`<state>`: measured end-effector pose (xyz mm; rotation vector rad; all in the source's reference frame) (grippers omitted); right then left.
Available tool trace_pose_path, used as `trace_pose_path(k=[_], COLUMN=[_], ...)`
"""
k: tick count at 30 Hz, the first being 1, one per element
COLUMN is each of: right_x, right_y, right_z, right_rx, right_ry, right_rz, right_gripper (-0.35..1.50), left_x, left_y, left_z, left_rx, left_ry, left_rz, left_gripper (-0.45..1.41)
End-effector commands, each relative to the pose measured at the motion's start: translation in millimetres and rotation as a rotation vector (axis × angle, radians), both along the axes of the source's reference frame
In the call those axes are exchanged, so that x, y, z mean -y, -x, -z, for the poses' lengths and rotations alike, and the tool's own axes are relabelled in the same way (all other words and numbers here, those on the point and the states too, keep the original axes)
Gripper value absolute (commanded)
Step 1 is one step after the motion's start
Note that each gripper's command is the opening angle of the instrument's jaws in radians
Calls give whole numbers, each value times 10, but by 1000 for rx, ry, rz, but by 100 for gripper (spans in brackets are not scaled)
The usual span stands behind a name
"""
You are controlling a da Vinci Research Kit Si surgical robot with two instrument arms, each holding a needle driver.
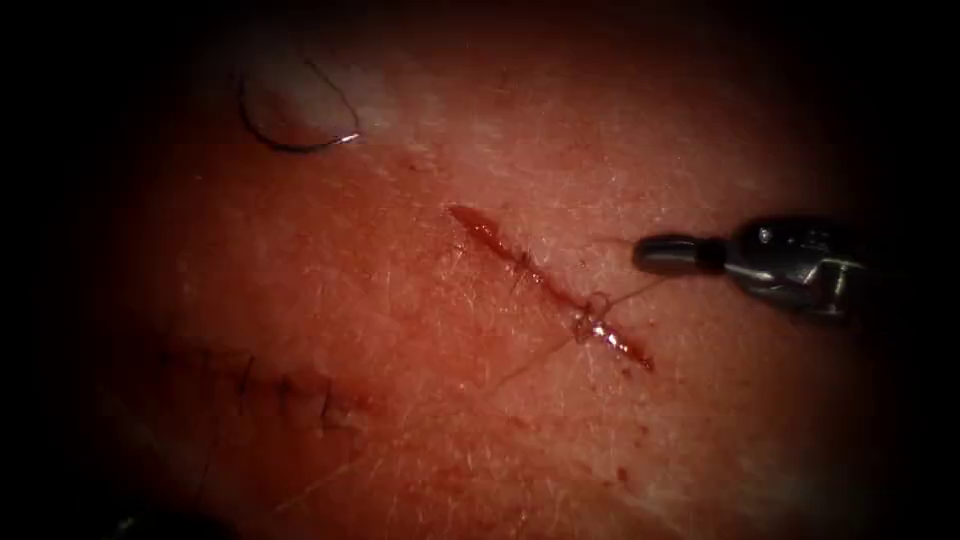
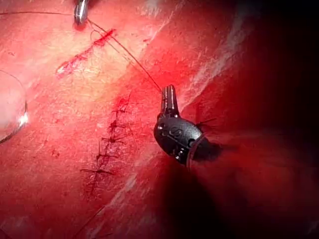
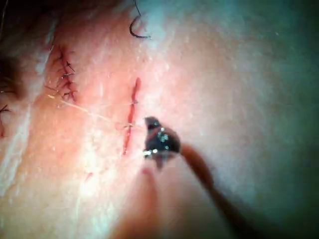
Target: Wound Closure
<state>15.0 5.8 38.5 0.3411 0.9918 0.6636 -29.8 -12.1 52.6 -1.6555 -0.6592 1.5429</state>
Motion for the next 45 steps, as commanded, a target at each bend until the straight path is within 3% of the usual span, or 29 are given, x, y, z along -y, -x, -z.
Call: trace_pose_path(k=[1,19,39,45], right_x=[4,-6,-26,-32], right_y=[-4,1,6,18], right_z=[-6,-15,-26,-29], right_rx=[7,28,52,79], right_ry=[5,23,55,68], right_rz=[-5,-45,-62,-75], right_gripper=[-35,-35,-35,-35], left_x=[13,39,95,96], left_y=[2,10,11,5], left_z=[-4,-1,-45,-48], left_rx=[0,-13,-34,-32], left_ry=[-4,11,-26,-35], left_rz=[-1,11,-5,-10], left_gripper=[-45,-45,-45,-45])
